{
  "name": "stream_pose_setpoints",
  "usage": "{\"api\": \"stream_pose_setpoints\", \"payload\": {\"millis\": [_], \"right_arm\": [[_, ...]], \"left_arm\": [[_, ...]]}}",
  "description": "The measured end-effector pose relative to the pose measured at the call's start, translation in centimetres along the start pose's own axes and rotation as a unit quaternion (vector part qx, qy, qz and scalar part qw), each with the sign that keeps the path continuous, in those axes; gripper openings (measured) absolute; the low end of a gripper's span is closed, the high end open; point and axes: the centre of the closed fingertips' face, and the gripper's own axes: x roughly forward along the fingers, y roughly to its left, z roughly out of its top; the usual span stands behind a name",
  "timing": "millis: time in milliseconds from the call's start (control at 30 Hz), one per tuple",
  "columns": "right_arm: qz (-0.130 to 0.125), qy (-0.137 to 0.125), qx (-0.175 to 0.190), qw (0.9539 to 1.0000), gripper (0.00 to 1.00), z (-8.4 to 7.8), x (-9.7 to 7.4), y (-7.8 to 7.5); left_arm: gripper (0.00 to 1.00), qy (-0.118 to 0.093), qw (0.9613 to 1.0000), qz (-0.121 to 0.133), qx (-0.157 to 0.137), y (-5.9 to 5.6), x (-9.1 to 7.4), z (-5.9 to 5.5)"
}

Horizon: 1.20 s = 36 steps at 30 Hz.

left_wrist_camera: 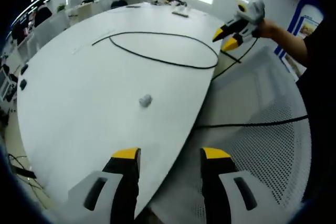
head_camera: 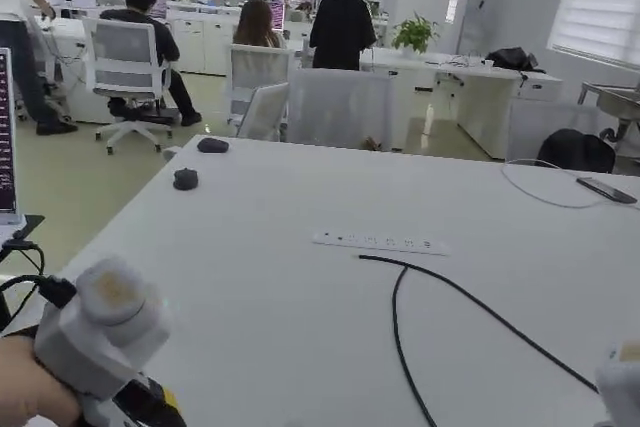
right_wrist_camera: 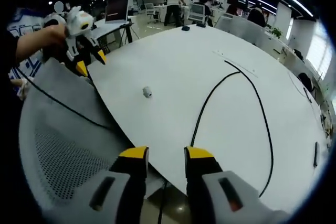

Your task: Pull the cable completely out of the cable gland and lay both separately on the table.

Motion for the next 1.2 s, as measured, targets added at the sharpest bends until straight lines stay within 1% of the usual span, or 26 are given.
{"api": "stream_pose_setpoints", "payload": {"millis": [67,100,133,200,267,333,367,400,433,467,500,533,567,600,633,667,700,767,833,867,900,967,1000,1067,1133,1200], "right_arm": [[0.017,-0.001,0.031,0.9994,0.31,-0.4,-0.3,0.9],[0.021,0.001,0.040,0.9990,0.32,-0.5,-0.5,1.1],[0.024,0.001,0.047,0.9986,0.32,-0.7,-0.7,1.2],[0.028,0.002,0.058,0.9979,0.33,-0.9,-0.9,1.5],[0.035,0.005,0.082,0.9960,0.36,-1.3,-1.1,2.1],[0.037,-0.004,0.106,0.9937,0.39,-1.4,-1.3,2.5],[0.038,-0.009,0.115,0.9927,0.38,-1.3,-1.4,2.6],[0.042,-0.015,0.127,0.9909,0.39,-1.2,-1.4,2.9],[0.044,-0.018,0.136,0.9895,0.40,-1.1,-1.5,3.0],[0.045,-0.024,0.147,0.9878,0.40,-1.0,-1.7,3.2],[0.046,-0.028,0.151,0.9870,0.40,-0.9,-1.8,3.3],[0.046,-0.031,0.155,0.9863,0.40,-0.8,-1.9,3.4],[0.046,-0.035,0.163,0.9850,0.41,-0.8,-2.0,3.5],[0.045,-0.036,0.169,0.9839,0.42,-0.8,-2.0,3.7],[0.046,-0.037,0.176,0.9825,0.43,-0.9,-2.0,3.9],[0.047,-0.037,0.181,0.9817,0.44,-1.0,-2.0,4.1],[0.048,-0.037,0.185,0.9809,0.45,-1.2,-2.0,4.2],[0.046,-0.036,0.190,0.9801,0.45,-1.5,-2.0,4.3],[0.041,-0.034,0.199,0.9786,0.45,-1.9,-1.9,4.3],[0.037,-0.033,0.201,0.9783,0.46,-2.1,-1.9,4.2],[0.031,-0.038,0.215,0.9753,0.46,-2.0,-1.8,3.9],[0.030,-0.038,0.220,0.9743,0.47,-2.1,-1.8,3.8],[0.027,-0.037,0.220,0.9745,0.47,-2.1,-1.8,3.7],[0.023,-0.033,0.215,0.9758,0.47,-2.2,-1.7,3.6],[0.022,-0.030,0.213,0.9763,0.47,-2.3,-1.7,3.6],[0.021,-0.028,0.212,0.9767,0.47,-2.3,-1.7,3.6]], "left_arm": [[0.47,-0.012,0.9994,0.026,-0.020,0.2,-1.9,-1.3],[0.46,-0.016,0.9988,0.035,-0.032,0.2,-2.4,-1.8],[0.46,-0.027,0.9970,0.046,-0.055,0.0,-3.1,-2.2],[0.46,-0.043,0.9948,0.063,-0.068,-0.2,-4.0,-2.6],[0.47,-0.057,0.9918,0.077,-0.084,-0.6,-4.9,-3.1],[0.47,-0.077,0.9868,0.095,-0.107,-0.5,-5.6,-3.3],[0.46,-0.099,0.9810,0.107,-0.128,-0.4,-6.0,-3.1],[0.46,-0.105,0.9793,0.110,-0.134,-0.4,-6.1,-3.1],[0.46,-0.118,0.9754,0.111,-0.149,-0.8,-6.3,-3.1],[0.46,-0.130,0.9728,0.109,-0.158,-1.1,-6.5,-3.0],[0.46,-0.141,0.9695,0.110,-0.168,-1.4,-6.7,-3.1],[0.46,-0.146,0.9680,0.111,-0.172,-1.6,-6.8,-3.2],[0.46,-0.153,0.9632,0.114,-0.189,-1.8,-7.0,-3.5],[0.45,-0.177,0.9522,0.129,-0.213,-1.3,-7.3,-3.2],[0.44,-0.191,0.9466,0.139,-0.219,-1.0,-7.7,-3.1],[0.44,-0.193,0.9471,0.136,-0.217,-1.2,-7.8,-3.1],[0.44,-0.196,0.9465,0.135,-0.218,-1.2,-7.8,-3.0],[0.45,-0.192,0.9459,0.143,-0.219,-1.0,-7.8,-3.1],[0.47,-0.183,0.9484,0.150,-0.211,-0.8,-7.6,-3.1],[0.48,-0.173,0.9508,0.156,-0.204,-0.5,-7.5,-3.3],[0.50,-0.168,0.9515,0.162,-0.201,-0.3,-7.5,-3.4],[0.52,-0.157,0.9505,0.180,-0.198,0.4,-7.5,-3.7],[0.54,-0.154,0.9506,0.183,-0.198,0.6,-7.5,-3.7],[0.55,-0.155,0.9502,0.183,-0.199,0.8,-7.4,-3.6],[0.54,-0.161,0.9480,0.184,-0.204,1.0,-7.4,-3.5],[0.54,-0.162,0.9477,0.182,-0.207,1.0,-7.3,-3.5]]}}
